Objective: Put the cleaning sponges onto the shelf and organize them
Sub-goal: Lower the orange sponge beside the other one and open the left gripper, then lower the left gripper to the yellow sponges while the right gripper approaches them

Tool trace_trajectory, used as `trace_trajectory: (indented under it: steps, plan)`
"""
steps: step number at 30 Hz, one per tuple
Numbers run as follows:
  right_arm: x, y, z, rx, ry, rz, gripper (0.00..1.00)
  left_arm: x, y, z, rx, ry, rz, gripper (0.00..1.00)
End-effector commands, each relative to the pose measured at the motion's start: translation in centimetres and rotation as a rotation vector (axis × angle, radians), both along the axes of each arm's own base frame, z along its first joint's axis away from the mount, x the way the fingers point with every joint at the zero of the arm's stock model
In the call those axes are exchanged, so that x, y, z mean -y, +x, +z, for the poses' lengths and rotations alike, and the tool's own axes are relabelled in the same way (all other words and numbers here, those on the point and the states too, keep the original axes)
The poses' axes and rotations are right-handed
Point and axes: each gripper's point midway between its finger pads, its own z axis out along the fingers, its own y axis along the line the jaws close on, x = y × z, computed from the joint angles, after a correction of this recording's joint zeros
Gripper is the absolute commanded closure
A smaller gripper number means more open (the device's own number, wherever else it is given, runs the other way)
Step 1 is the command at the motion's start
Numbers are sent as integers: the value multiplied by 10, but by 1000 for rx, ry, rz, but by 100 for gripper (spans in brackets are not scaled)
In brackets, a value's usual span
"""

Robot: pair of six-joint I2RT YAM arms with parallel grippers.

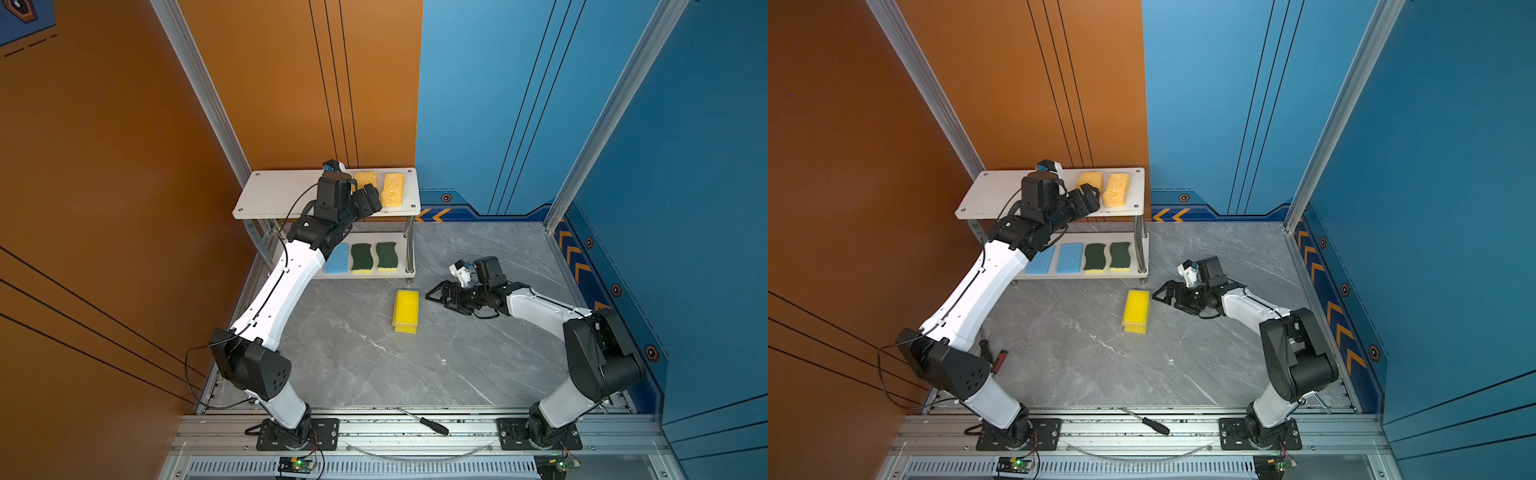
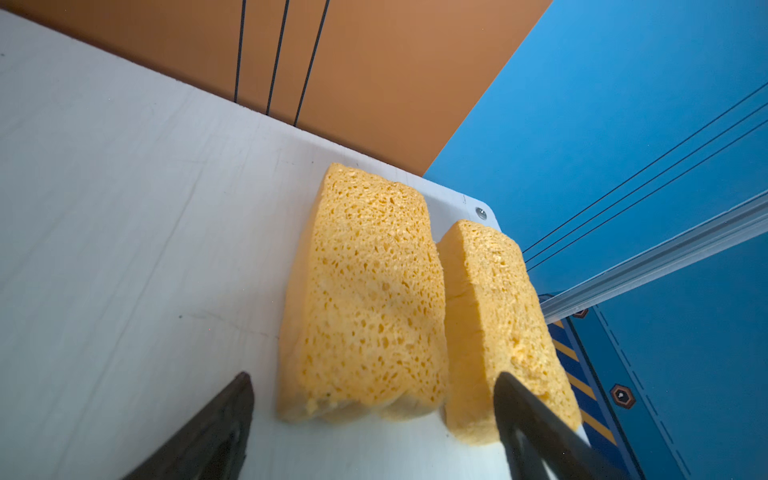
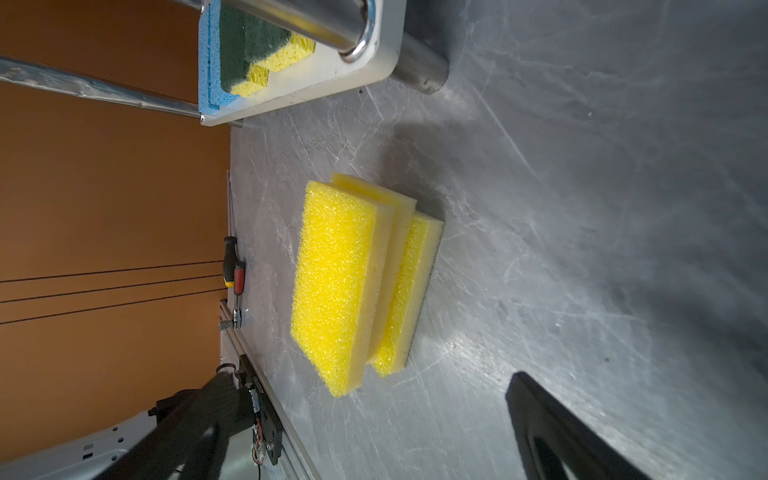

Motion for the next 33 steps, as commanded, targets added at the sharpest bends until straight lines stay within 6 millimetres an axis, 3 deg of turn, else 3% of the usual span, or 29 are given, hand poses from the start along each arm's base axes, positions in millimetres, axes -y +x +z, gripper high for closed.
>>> trace_trajectory:
  steps: [1, 10, 16, 20, 22, 25, 33]
  plan:
    - [-3, 0, 4, 1, 21, 6, 0, -9, -11, -4, -25, 14, 15, 2]
    - [-3, 0, 11, 12, 16, 9, 0, -18, -38, 12, 33, 33, 25, 2]
    - [8, -1, 9, 40, -83, -13, 0, -26, -77, 18, 82, 130, 55, 2]
    - [24, -5, -1, 78, -258, -21, 0, -25, -109, 11, 105, 228, 67, 2]
    - [30, -7, -5, 87, -331, -20, 0, -21, -122, 0, 98, 250, 42, 2]
    - [34, -9, -12, 99, -398, -24, 0, -10, -134, -32, 51, 276, -4, 2]
    - [30, -8, -29, 122, -549, -13, 0, 20, -160, -151, -194, 282, -141, 2]
